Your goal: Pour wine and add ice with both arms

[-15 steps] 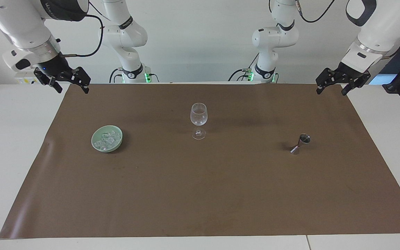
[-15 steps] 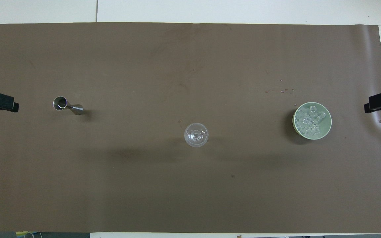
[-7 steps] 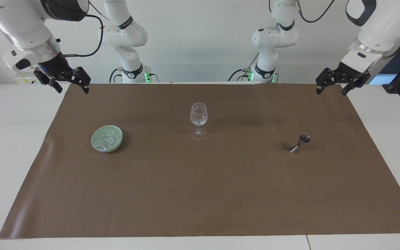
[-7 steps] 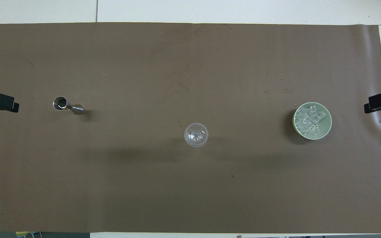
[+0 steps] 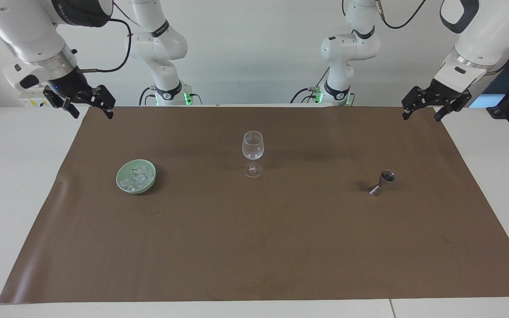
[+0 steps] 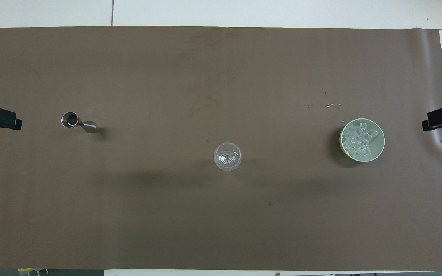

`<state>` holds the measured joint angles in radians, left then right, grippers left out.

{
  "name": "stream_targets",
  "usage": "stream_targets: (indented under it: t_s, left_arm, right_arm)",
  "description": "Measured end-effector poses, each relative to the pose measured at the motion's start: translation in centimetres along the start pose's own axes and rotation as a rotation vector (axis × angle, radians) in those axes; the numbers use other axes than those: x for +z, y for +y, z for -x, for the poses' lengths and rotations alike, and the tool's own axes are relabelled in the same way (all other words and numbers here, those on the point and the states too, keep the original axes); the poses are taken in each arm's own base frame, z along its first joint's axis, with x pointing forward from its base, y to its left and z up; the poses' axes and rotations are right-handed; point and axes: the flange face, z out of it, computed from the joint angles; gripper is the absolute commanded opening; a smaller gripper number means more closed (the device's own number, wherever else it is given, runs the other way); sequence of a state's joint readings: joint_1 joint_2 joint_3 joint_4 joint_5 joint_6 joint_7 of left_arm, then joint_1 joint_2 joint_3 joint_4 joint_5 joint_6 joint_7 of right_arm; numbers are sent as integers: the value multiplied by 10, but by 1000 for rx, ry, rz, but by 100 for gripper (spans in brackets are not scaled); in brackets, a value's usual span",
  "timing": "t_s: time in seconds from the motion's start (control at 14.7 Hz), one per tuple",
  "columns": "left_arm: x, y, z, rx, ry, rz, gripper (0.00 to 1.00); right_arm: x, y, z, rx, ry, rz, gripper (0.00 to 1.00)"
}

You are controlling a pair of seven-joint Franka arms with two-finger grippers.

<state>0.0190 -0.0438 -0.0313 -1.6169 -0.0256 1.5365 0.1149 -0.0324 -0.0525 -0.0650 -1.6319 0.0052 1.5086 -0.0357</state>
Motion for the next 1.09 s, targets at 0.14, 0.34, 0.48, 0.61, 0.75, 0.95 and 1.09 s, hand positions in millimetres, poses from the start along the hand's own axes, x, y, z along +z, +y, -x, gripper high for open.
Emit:
stream_targets:
  t_s: [0.14,0.34,0.48,0.61,0.75,0.95,1.09]
  left_arm:
    - [0,0,0,-1,0,0,100]
    - [-1,2,0,3,0,0,100]
    - [0,5,-3,7,-2,5,100]
    - [5,4,-16,9,-15,14,100]
    - [19,0,-39,7,-32,19,100]
    - [56,-9,-78,-23,-68,27,100]
    - [81,-16,-101,-91,-87,29,100]
  right_arm:
    - [0,0,0,0,0,0,100]
    - [0,0,0,0,0,0,100]
    - [0,0,0,0,0,0,100]
    - [0,0,0,0,0,0,100]
    - [0,0,0,0,0,0,100]
    - [0,0,0,0,0,0,100]
    - [0,0,0,0,0,0,100]
